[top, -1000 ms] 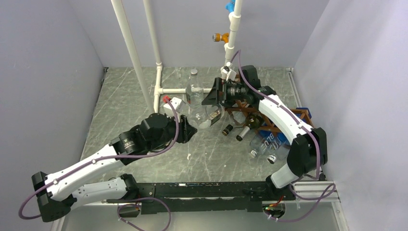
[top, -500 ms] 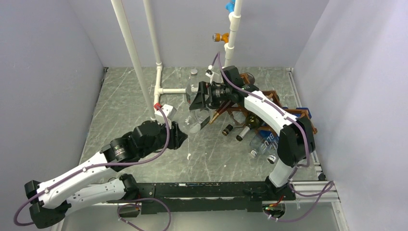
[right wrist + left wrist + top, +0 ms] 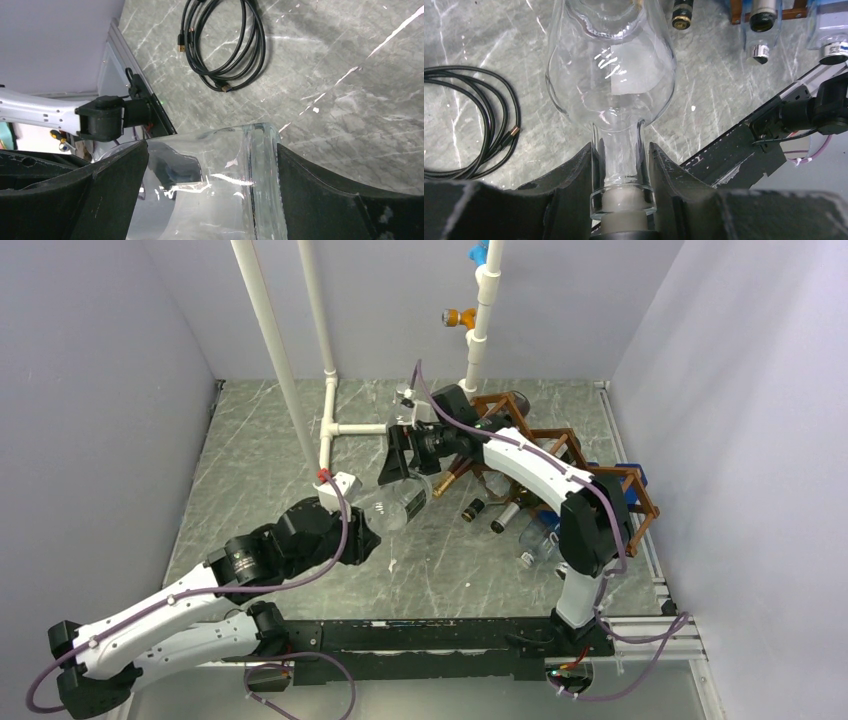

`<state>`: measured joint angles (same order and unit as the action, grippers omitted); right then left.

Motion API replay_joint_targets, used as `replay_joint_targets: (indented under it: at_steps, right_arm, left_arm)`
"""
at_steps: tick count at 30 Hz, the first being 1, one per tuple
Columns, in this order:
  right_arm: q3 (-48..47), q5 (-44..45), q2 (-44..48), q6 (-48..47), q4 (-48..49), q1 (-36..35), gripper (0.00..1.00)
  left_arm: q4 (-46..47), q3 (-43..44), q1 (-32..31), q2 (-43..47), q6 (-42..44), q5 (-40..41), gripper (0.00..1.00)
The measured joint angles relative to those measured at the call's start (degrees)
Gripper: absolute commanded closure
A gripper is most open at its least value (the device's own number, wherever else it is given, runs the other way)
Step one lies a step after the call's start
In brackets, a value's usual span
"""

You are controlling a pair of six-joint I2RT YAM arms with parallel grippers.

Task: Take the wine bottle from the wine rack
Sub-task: Pick up the wine bottle from the wine rack.

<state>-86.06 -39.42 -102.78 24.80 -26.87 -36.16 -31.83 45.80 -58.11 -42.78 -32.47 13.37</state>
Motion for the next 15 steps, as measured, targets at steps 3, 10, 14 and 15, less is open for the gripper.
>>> replay_joint_targets:
  at_steps: [3,10,14,15]
  right_arm:
    - [-0.8,0.5,-1.6,-0.7,-0.3,-1.1,0.06]
    - [-1.3,0.9,-4.6,-1.0,-0.6,-3.0,0.06]
    - [-1.4,0.9,-6.0,-1.0,-0.6,-3.8,0.05]
    - [-1.4,0.9,-6.3,-1.0,-0.6,-4.0,0.05]
  left_arm:
    - [-1.3,-0.8,-0.1,0.7,-0.5,0.0,1.00]
    - [-3.8,-2.7,-0.4,2.3,-1.9,-0.4,1.00]
    - [-4.4,-4.2,-0.5,3.5,-2.8,-0.4,1.00]
    - [-4.5,-4.6,-0.5,3.8,-3.0,-0.5,1.00]
